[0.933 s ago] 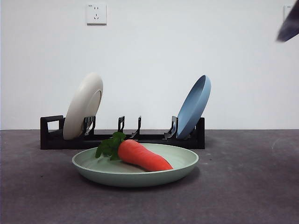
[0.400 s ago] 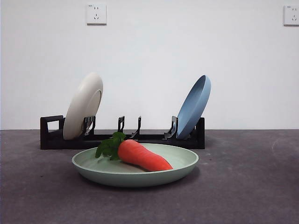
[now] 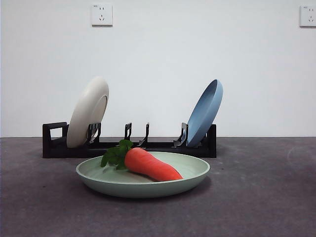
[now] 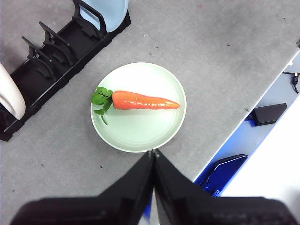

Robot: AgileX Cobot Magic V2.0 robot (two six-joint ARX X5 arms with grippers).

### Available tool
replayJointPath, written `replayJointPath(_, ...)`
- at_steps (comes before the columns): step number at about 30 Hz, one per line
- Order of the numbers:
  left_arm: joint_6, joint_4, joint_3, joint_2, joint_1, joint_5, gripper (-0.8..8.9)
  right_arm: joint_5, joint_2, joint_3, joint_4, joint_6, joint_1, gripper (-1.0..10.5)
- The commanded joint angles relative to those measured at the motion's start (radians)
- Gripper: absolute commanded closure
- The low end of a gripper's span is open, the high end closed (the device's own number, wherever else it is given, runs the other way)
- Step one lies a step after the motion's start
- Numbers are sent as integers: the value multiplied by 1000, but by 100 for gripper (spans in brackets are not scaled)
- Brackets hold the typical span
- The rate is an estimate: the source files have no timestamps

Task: Take the green plate from the plate rack,put the plate on the table,take the carrot from the table,put the carrot in the plate

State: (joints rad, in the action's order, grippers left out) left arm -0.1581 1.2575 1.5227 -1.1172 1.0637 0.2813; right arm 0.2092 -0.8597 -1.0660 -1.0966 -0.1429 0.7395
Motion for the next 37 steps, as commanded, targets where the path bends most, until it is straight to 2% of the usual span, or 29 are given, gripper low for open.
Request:
replayJointPath(1,1,-1,-2,1,3,4,817,-2,3,0,3,2,2,945)
replayJointPath(11,2,-23,-2,1,1,7,817,-2,3,0,3,2,2,945)
replayJointPath(13,13,-68,-2,10,-23,52,817,-2,3,0,3,2,2,945)
replayJointPath(15,74,-158,-3,27,-64,121,817,-2,3,0,3,2,2,945)
replayJointPath(17,166,-274,-3,50,-128,129,817,-2,3,0,3,2,2,945)
replayJointPath(19,238,-392,-3,82,-222,76,817,-2,5,0,3,2,2,945)
replayJointPath(24,279,-555,-4,167,-518,-192,817,-2,8,0,3,2,2,945)
replayJointPath(26,289,-561,-5,195,-620,-246,817,-2,10,0,3,2,2,945)
replayJointPath(31,324,-583,-55,310,-823,-262,817,-2,10,0,3,2,2,945)
replayJointPath(37,372,-836,-344,526,-963,-257,817,-2,10,0,3,2,2,945)
